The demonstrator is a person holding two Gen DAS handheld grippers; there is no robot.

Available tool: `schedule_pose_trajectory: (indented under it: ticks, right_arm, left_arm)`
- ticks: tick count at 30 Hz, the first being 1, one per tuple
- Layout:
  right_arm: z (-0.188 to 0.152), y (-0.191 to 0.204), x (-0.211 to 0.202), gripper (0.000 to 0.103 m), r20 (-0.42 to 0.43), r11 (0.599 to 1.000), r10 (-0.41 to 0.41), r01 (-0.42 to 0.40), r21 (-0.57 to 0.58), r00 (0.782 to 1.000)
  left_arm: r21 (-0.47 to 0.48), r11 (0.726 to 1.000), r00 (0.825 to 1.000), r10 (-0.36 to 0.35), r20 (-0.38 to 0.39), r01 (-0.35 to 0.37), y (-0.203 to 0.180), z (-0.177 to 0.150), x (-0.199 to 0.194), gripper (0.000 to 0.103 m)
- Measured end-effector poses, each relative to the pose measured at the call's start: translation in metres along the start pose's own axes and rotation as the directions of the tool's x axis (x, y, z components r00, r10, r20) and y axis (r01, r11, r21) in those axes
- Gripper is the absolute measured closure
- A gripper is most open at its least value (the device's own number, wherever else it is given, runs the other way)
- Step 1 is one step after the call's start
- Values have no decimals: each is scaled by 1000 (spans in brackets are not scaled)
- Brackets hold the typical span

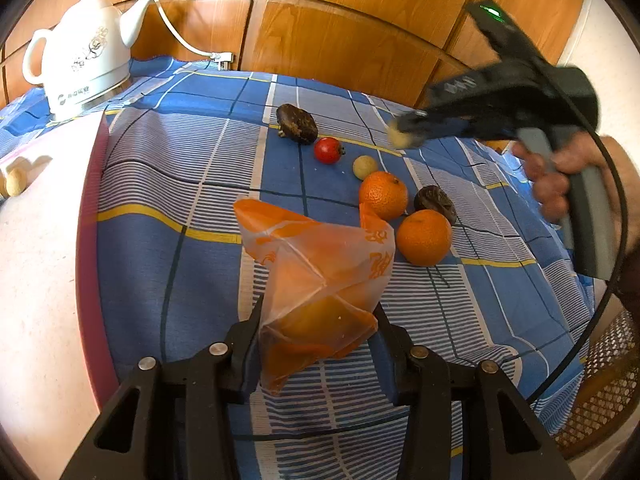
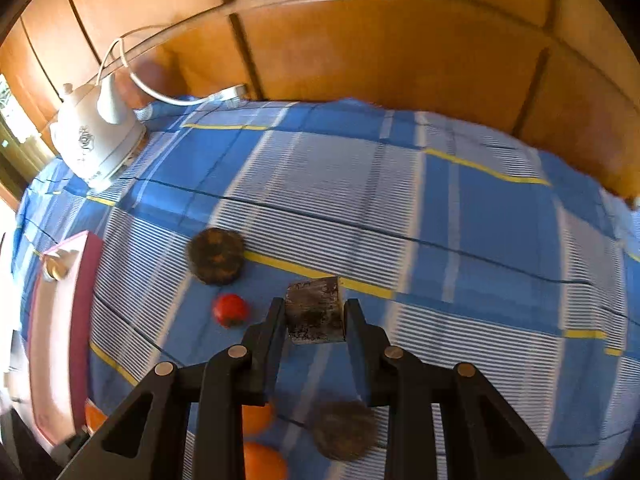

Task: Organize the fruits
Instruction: 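Hold the mesh bag up with left tool while right tool grasps a dark brown piece, then drop the mesh bag in the tray with left tool while right tool keeps its piece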

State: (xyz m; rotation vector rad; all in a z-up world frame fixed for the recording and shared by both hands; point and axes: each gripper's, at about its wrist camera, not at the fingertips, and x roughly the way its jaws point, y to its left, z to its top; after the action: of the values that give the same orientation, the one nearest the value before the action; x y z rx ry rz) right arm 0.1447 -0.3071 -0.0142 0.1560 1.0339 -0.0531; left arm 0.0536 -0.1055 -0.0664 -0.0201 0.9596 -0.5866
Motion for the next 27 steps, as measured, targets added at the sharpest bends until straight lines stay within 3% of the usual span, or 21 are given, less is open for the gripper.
schedule_pose_trajectory:
  ticks: [7,12,17,23,27]
  right_arm:
    - [-35,-56,-4,74,-65,992,-107,110,53,992]
    - [-50,-66,5,75,-77,994,-92,96,54,993]
    - [-50,-69,4,76,-64,995,-81,85,51,995]
    - [-50,-65,1,76,-61,995,-99,101,24,993]
    - [-48,-63,2,76,-64,994,-108,109,12,992]
  left_arm:
    - [6,1000,1000,4,-12,-4,-2,3,-3,58]
    - [3,1000,1000,-4,11,4,-2,6,-23,58]
    - [-32,999,997,-2,83,5,9,17,-63,58]
    - [-162,986,987,58,150,-33,60,37,-104,58]
    - [-230,965,978,158,136,-124,104,49,-106,58]
